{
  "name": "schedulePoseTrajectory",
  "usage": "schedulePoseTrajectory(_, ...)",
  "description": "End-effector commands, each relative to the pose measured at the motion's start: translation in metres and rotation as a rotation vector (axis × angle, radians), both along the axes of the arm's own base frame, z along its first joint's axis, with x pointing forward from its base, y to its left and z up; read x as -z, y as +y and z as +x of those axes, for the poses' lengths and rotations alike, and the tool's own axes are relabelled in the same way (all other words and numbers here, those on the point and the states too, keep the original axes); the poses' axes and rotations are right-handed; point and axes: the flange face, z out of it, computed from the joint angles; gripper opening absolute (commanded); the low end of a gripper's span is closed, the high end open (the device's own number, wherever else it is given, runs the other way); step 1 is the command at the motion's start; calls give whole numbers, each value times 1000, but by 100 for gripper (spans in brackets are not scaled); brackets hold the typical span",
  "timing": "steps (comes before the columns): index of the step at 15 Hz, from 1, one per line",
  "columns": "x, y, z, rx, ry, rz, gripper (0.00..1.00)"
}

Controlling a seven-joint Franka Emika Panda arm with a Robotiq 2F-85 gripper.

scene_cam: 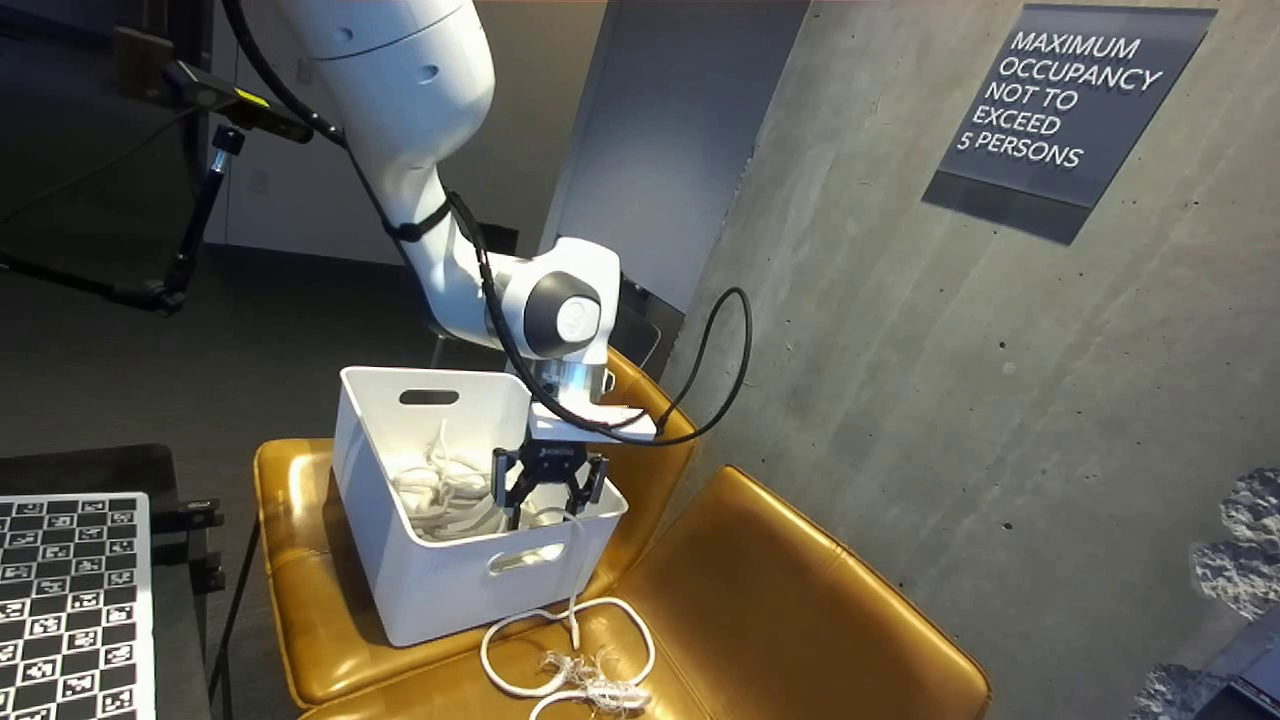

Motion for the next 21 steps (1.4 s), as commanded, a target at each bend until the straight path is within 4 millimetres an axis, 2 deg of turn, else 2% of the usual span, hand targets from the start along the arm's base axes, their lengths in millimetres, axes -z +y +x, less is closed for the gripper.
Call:
schedulePoseTrajectory(1, 1, -5, 6, -20, -22, -22, 42)
schedulePoseTrajectory(5, -5, -2, 4, -19, -39, -29, 12)
schedulePoseTrajectory(7, -11, 2, 4, -24, -50, -38, 1)
schedulePoseTrajectory(11, -39, 16, 6, -34, -87, -49, 1)
schedulePoseTrajectory(13, -62, 31, 6, -43, -121, -50, 1)
schedulePoseTrajectory(19, -171, 114, -8, -77, -275, -10, 1)
schedulePoseTrajectory(21, -193, 138, -17, -87, -313, 5, 1)
